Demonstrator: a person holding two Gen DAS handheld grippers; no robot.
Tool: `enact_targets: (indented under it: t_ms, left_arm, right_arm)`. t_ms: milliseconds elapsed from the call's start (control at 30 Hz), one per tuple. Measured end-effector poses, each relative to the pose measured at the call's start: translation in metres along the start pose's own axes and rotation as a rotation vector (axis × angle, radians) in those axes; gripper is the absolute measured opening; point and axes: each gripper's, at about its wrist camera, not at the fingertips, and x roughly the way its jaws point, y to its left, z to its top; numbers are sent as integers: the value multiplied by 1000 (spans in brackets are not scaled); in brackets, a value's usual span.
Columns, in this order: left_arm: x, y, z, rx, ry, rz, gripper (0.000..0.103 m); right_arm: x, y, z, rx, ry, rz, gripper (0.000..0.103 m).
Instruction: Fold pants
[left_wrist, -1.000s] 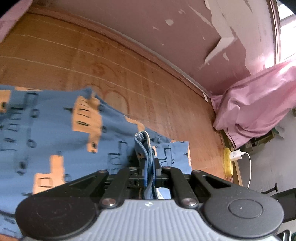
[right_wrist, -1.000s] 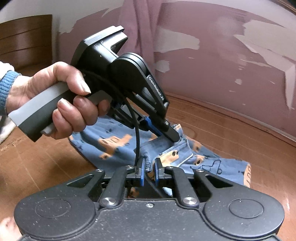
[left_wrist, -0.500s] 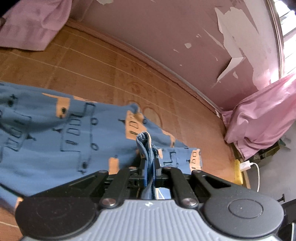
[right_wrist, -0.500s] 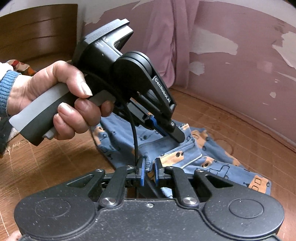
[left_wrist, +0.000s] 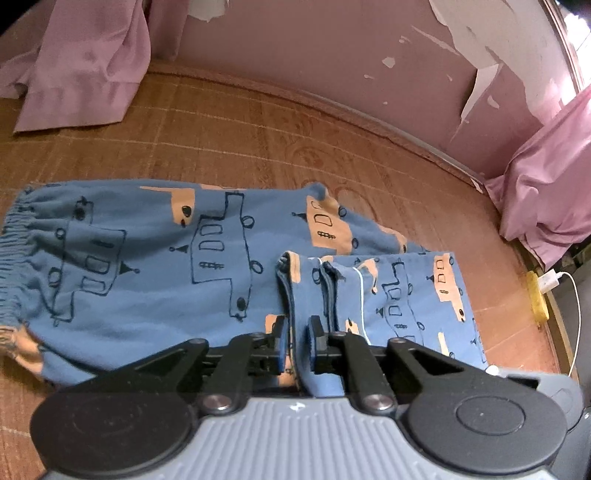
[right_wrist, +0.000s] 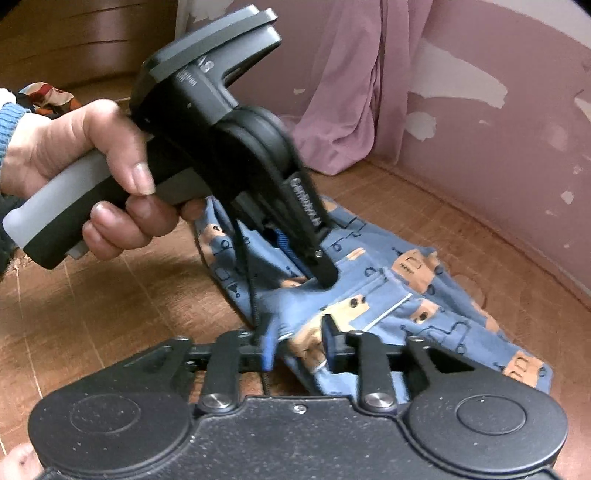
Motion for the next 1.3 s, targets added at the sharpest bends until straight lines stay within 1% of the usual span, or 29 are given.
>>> enact_targets:
  t_ms: [67, 100, 167, 200, 267, 367, 500, 600, 800, 900, 1033, 1100, 1133, 1167, 1233, 1300]
  left_arm:
    - [-5, -2, -2, 16, -11, 14, 26]
    - [-8, -4, -3, 26, -17, 25, 29]
    - [-13, -7, -4, 39, -31, 32, 31]
    - [-15, -9, -4, 39, -37, 30, 33]
    - [-19, -13, -3, 36, -44, 22, 39]
    - [-23, -20, -3, 51, -58, 13, 44]
    - [-21, -30, -4, 74, -43, -16, 44]
    - [-13, -38, -7, 98, -5, -20, 44]
    - [3, -48, -13, 136, 62, 17, 43]
    - [6, -48, -11, 125, 75, 49, 40]
    - [4, -45, -9, 105, 76, 55, 40]
    - [6, -48, -10, 116, 85, 58, 28]
    - [7, -50, -10, 126, 88, 57, 16]
    - [7, -52, -11, 136, 84, 65, 11]
    - [7, -54, -10, 141, 80, 61, 5]
    - [4, -55, -8, 134, 65, 66, 3]
  right_arm:
    - [-7, -7, -2, 18, -12, -10, 48]
    - [-10, -10, -4, 33, -13, -12, 52]
    - [-14, -18, -6, 63, -16, -19, 64]
    - [-16, -21, -8, 70, -15, -27, 67]
    - [-18, -27, -11, 72, -6, -60, 73]
    - [-20, -36, -18, 82, 23, -120, 77]
    - [-20, -50, -26, 116, 54, -172, 79]
    - [-22, -60, -32, 135, 58, -188, 81]
    - [-22, -67, -38, 169, 55, -188, 83]
    - [-21, -67, -39, 175, 54, -182, 83]
    - [-21, -67, -39, 181, 44, -175, 83]
    - [-21, -67, -40, 181, 44, -175, 83]
    - [-21, -67, -40, 181, 45, -174, 83]
    - [-21, -67, -40, 182, 47, -173, 83]
    - [-21, -67, -41, 185, 47, -174, 83]
    - [-21, -68, -40, 189, 43, -174, 83]
